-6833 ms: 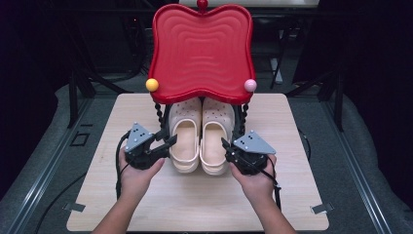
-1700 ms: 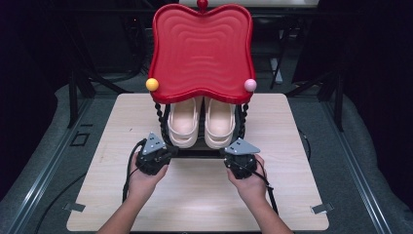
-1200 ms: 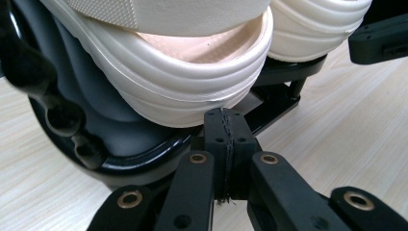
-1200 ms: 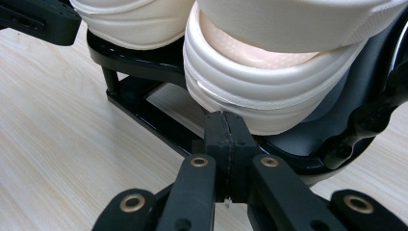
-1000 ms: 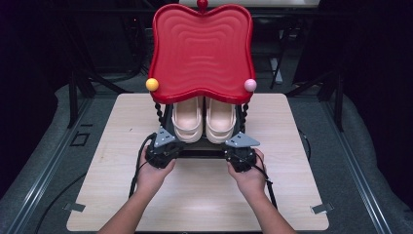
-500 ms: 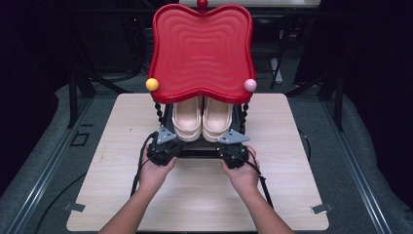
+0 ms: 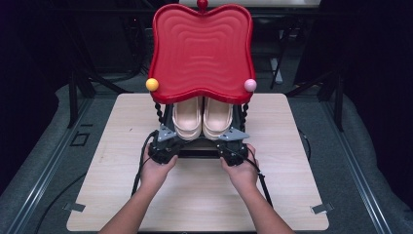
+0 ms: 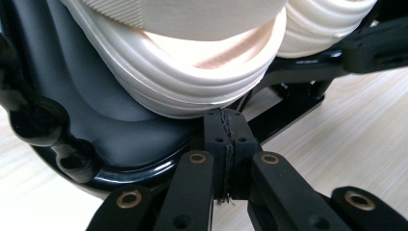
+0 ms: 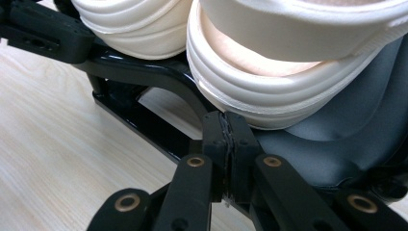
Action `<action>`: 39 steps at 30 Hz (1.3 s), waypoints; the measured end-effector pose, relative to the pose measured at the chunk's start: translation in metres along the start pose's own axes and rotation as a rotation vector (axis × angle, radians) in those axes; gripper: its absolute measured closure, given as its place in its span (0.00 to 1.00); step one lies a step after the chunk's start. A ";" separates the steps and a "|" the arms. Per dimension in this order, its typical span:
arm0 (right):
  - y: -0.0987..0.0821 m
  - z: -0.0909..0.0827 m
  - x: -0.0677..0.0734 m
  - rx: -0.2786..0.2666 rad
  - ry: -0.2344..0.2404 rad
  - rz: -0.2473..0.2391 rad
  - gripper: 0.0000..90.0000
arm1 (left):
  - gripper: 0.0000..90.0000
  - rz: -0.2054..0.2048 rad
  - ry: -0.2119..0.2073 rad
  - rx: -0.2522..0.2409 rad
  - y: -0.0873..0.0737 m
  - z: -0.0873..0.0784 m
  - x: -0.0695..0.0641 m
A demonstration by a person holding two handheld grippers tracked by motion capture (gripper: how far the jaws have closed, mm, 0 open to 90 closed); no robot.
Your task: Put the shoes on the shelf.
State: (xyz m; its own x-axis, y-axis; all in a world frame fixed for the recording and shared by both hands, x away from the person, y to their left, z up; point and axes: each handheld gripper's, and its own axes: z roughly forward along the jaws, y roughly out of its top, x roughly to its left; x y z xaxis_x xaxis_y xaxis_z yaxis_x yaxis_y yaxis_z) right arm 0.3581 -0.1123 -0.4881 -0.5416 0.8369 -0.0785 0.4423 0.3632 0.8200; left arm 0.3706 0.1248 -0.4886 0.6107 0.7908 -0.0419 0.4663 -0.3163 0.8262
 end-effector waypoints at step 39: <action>0.000 -0.011 -0.013 -0.048 -0.030 0.040 0.99 | 0.99 -0.002 0.019 -0.044 0.003 -0.011 0.004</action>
State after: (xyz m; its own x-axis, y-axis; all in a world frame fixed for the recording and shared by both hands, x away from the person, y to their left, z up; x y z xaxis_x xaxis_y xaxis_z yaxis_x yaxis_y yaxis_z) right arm 0.3576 -0.1278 -0.4809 -0.5018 0.8628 -0.0614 0.4284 0.3095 0.8490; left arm 0.3673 0.1324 -0.4801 0.5974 0.8012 -0.0329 0.4381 -0.2917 0.8503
